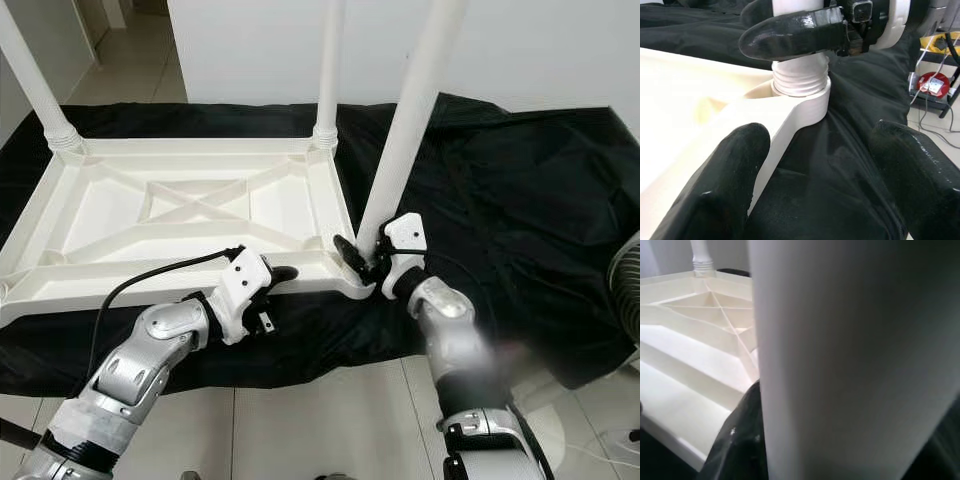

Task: Building children table

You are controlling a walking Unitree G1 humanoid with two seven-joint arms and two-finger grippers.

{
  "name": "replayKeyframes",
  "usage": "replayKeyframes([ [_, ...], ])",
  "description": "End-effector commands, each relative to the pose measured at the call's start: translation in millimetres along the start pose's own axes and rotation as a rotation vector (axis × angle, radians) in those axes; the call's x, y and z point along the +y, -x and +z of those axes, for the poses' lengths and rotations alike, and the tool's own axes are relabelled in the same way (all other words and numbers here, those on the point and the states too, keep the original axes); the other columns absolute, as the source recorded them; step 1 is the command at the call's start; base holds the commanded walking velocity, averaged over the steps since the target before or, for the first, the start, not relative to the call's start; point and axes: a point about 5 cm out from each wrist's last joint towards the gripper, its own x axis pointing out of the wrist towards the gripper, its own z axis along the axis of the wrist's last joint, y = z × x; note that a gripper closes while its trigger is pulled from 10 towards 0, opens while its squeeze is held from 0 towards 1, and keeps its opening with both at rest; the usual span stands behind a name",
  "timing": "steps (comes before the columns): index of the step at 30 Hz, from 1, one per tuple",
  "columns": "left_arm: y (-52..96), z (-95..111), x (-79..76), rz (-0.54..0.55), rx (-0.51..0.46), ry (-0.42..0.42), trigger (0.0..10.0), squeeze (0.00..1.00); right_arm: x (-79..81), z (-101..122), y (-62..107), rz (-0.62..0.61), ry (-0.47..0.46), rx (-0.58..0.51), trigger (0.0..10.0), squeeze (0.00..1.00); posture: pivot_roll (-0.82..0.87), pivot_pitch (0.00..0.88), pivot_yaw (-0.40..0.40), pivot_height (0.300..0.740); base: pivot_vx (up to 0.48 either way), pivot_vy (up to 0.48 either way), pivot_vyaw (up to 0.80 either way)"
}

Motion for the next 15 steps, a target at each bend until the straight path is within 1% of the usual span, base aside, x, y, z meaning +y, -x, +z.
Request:
replayKeyframes([
  [1, 0.6, -1.4, 1.9, 0.033, 0.014, -0.008, 10.0, 0.0, 1.0, -8.2, 3.7, 0.014, -0.002, 0.038, 0.0, 0.0, -0.06, 0.056, -0.035, 0.74, 0.0, 0.0, 0.0],
  [7, 1.1, -1.8, 1.1, 0.034, 0.014, -0.006, 10.0, 0.0, 2.8, -11.0, 9.6, 0.0, -0.047, 0.033, 0.0, 0.0, -0.06, 0.06, -0.035, 0.74, 0.0, 0.0, 0.0],
  [9, 1.3, -2.0, 1.2, 0.034, 0.015, -0.005, 10.0, 0.0, 3.0, -10.2, 11.6, -0.026, -0.066, 0.03, 10.0, 0.0, -0.07, 0.062, -0.033, 0.74, 0.0, 0.0, 0.0],
  [14, 1.5, -2.0, 1.0, 0.033, 0.015, -0.005, 10.0, 0.0, 2.0, -9.6, 11.7, -0.045, -0.086, 0.021, 10.0, 0.0, -0.07, 0.064, -0.034, 0.74, 0.0, 0.0, 0.0],
  [15, 1.7, -2.2, 0.8, 0.032, 0.015, -0.004, 10.0, 0.0, 1.5, -8.5, 11.7, -0.077, -0.1, 0.022, 10.0, 0.0, -0.07, 0.068, -0.033, 0.74, 0.0, 0.0, 0.0],
])
